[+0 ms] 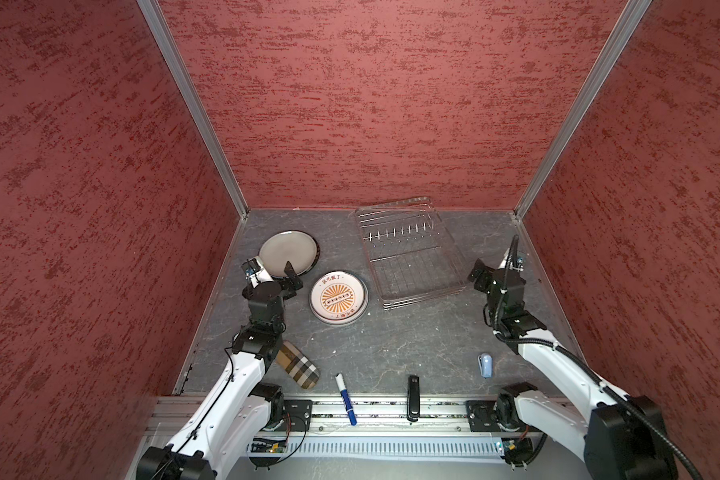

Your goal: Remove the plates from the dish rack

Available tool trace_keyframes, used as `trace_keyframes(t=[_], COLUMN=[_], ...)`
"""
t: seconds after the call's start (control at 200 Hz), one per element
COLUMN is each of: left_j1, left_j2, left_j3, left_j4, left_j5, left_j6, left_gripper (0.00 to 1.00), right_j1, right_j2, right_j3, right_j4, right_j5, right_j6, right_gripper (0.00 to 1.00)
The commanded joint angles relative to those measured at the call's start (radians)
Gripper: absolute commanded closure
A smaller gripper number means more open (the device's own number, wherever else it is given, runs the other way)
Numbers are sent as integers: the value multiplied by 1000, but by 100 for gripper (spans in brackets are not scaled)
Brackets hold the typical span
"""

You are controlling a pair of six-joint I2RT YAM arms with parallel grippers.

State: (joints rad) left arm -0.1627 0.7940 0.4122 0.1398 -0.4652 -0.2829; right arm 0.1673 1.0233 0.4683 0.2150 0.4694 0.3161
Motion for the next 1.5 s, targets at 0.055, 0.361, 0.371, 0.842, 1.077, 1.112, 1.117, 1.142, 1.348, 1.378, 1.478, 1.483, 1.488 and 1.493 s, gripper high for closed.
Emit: trace_keyframes(t=[0.055,0.361,0.371,0.842,1.077,1.112,1.117,1.142,1.348,1.378,1.478,1.483,1.488,1.493], left_j1=[36,93,95,264,239,240,241,239,228,226,223,222,221,221], left_j2=[12,240,250,436,597,612,608,580,610,611,612,611,611,611], left_j3=[-47,-164,-165,-143,-199,-207,-206,-191,-148,-145,-134,-133,-132,-131], left_j4=[38,358,370,579,898,953,946,881,836,834,816,814,811,808], left_j5=[-116,-65,-64,275,206,228,234,238,263,267,264,262,263,263], left_j6=[114,152,148,21,115,133,132,123,155,156,161,161,161,162], left_gripper=[1,1,1,1,1,0,1,1,0,1,1,0,0,0], right_j1=[-68,-74,-75,-76,-75,-74,-74,-74,-74,-88,-94,-94,-94,-94], right_j2=[20,167,170,197,283,290,290,293,477,442,471,472,471,471], right_j3=[-69,-151,-151,-291,-291,-297,-297,-302,-277,-267,-283,-284,-284,-283], right_j4=[101,308,314,767,914,935,938,947,1101,1025,1110,1110,1109,1106], right_j5=[85,206,202,-6,-54,-57,-58,-61,-68,-91,-82,-82,-82,-83], right_j6=[-68,-145,-151,-269,-304,-308,-310,-312,-356,-332,-337,-338,-338,-338], right_gripper=[2,2,2,2,1,1,1,1,2,2,2,2,2,2])
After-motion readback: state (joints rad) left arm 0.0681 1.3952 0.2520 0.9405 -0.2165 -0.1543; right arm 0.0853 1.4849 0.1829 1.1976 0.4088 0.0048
